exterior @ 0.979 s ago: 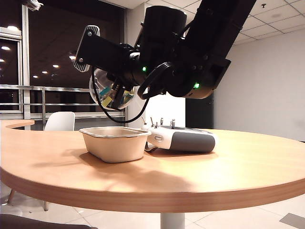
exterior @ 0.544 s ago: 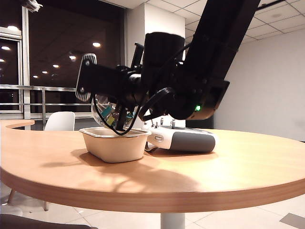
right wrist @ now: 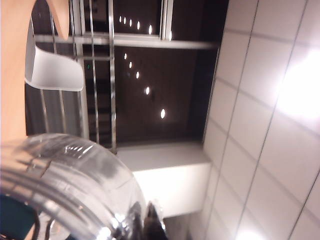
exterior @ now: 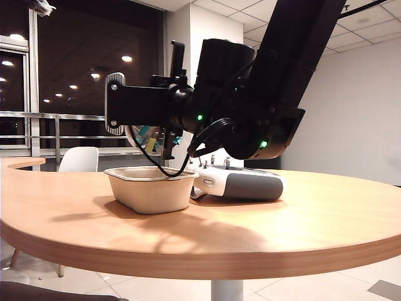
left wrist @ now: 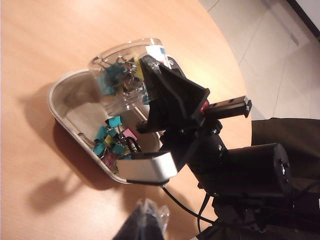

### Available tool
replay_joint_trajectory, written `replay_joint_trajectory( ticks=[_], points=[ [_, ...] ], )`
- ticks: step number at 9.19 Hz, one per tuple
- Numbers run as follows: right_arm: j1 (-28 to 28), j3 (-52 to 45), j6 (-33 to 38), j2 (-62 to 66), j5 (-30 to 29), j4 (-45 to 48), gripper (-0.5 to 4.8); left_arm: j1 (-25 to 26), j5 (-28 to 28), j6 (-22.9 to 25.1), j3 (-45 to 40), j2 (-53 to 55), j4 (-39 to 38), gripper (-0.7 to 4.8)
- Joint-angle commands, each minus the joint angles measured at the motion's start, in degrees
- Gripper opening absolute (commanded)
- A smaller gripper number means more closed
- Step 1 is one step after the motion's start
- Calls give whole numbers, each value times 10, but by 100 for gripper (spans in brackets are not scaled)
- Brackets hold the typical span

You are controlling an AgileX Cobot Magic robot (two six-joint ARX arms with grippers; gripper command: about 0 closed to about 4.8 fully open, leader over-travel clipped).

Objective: Pick up the box filled with clips, pour some clips from it into the rectangular paper box, and then put the clip box back on the table.

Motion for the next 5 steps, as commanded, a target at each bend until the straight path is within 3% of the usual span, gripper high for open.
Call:
replay_joint_trajectory(
  ticks=[1,5],
  points=[
    [2,4,-36,-8,-10,19,-5,0,3,3,3,-1,4,-5],
    [2,4,-41,-9,-22,19,-5,0,3,3,3,-1,4,-5]
  ],
)
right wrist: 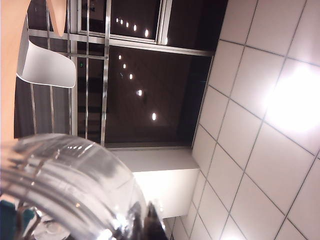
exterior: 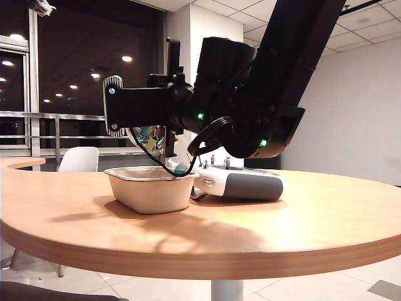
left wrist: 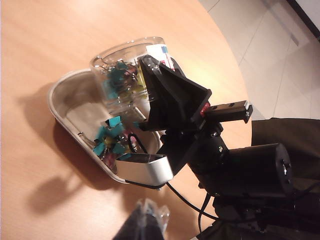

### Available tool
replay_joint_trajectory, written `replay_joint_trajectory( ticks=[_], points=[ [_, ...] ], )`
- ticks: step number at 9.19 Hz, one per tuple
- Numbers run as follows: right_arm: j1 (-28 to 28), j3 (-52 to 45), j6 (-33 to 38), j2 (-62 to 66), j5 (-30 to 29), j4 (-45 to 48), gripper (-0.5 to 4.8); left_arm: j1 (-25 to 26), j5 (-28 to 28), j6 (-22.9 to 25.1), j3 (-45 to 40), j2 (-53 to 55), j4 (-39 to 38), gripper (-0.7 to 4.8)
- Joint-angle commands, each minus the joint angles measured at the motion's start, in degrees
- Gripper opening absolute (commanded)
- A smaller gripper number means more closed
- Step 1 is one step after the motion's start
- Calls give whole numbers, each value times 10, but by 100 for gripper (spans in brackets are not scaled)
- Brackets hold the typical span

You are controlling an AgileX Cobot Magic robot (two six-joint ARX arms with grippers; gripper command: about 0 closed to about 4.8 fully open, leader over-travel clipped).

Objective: Pick up the box filled with clips, pour some clips from it into the rectangular paper box, and then put the clip box back on the table.

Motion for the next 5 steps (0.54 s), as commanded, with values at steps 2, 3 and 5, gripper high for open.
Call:
replay_joint_trajectory(
  ticks=[2,3,5],
  points=[
    [1,7,3,-6,-27,16,-5,0,3,3,3,-1,4,-5],
    [0,7,11,-6,-27,16,-5,0,3,3,2,-1,3,-5],
    [1,9,20,-5,-25,12,-5,0,3,3,3,-2,-4,-5]
  ],
)
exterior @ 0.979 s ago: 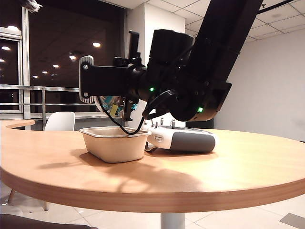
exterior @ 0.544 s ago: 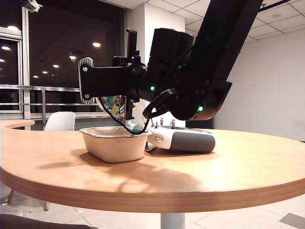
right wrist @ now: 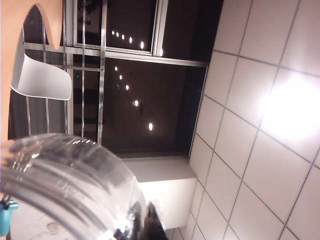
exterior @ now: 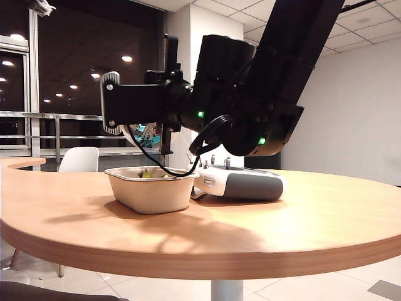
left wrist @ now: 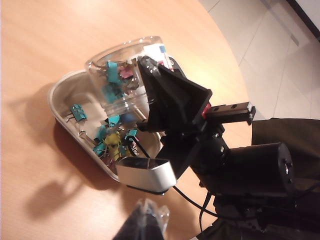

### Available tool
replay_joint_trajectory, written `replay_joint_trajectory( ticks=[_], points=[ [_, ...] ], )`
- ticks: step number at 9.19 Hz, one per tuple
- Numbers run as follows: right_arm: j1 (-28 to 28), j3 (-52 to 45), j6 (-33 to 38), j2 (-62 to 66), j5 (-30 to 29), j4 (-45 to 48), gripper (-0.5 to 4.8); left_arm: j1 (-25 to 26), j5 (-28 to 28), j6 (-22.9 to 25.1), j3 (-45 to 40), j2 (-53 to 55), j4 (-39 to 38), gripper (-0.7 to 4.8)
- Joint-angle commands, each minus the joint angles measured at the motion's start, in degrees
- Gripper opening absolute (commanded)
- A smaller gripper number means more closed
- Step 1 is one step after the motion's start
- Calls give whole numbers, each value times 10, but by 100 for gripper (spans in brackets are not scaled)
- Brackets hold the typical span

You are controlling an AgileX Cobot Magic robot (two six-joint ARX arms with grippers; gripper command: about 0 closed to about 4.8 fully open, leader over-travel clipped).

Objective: Pick up the box filled with clips, pour some clips from it into the rectangular paper box, and then put the clip box back on the table.

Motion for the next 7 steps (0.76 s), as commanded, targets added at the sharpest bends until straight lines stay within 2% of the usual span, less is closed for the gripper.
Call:
replay_joint_trajectory(
  ticks=[1,2,4,6,7],
  points=[
    [1,5,14,-4,1,13,-5,0,3,3,3,-2,-5,-5],
    [1,5,44,-4,1,12,-5,0,3,3,3,-2,-6,-5],
    [1,2,43,-8,-2,13,-5,0,3,9,3,-1,-4,-5],
    [2,10,-52,-12,-12,16,-5,0,3,11,3,-2,-5,-5],
    [1,14,-57,-15,-12,17,-5,0,3,11,3,-2,-5,-5]
  ],
)
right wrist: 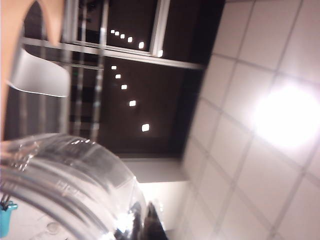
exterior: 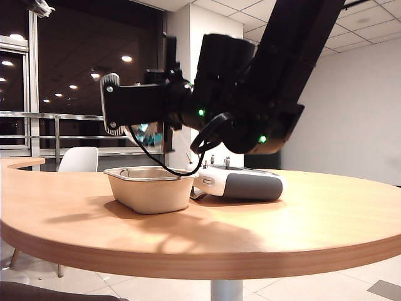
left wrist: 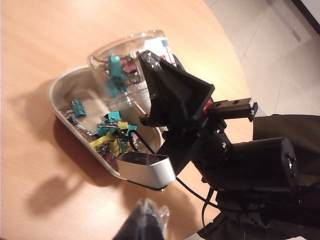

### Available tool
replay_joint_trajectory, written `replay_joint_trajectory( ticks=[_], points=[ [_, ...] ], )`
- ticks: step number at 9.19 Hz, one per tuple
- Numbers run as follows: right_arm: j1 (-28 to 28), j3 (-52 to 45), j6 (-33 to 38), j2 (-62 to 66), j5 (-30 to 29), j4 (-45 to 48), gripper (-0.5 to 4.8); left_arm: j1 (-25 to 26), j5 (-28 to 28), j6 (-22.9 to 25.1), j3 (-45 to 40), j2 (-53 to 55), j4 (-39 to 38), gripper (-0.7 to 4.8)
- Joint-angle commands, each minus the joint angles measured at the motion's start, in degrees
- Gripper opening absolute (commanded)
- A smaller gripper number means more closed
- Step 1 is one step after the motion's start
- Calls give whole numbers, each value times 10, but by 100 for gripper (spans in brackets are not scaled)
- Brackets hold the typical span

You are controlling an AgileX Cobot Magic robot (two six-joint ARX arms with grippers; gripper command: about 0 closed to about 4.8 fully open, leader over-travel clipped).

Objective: Pick up the box filled with clips, pour some clips from it into the rectangular paper box, and then put the clip box back on the table.

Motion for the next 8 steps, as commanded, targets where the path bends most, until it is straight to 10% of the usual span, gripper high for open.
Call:
replay_joint_trajectory(
  ticks=[1,7,8],
  points=[
    [1,15,-29,-13,-5,21,-5,0,3,5,3,-1,2,-5],
    [15,15,-170,-29,-4,22,2,0,2,7,3,-1,2,-5],
    [16,14,52,-30,45,20,-1,0,2,7,3,-1,2,-5]
  ],
)
